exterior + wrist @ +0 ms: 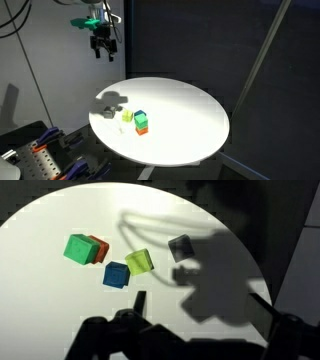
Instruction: Put the grey block on top of the green block
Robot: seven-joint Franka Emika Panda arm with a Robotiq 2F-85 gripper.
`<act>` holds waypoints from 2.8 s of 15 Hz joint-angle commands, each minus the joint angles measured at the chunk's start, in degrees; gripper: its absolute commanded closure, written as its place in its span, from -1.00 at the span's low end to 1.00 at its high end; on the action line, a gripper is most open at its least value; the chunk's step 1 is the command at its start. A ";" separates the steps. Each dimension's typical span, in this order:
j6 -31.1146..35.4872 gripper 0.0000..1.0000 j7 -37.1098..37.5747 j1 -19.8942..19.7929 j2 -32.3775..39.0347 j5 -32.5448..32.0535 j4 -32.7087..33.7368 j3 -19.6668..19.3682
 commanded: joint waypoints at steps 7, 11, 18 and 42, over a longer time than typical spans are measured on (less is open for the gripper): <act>2.50 -1.00 0.72 0.88 2.45 -0.03 0.21 -0.13; 2.50 -1.00 0.72 0.88 2.45 -0.03 0.21 -0.13; 4.32 -1.00 0.67 1.04 2.91 -0.89 -0.46 0.10; 23.02 -1.00 -21.92 3.16 13.10 -8.89 -6.04 0.65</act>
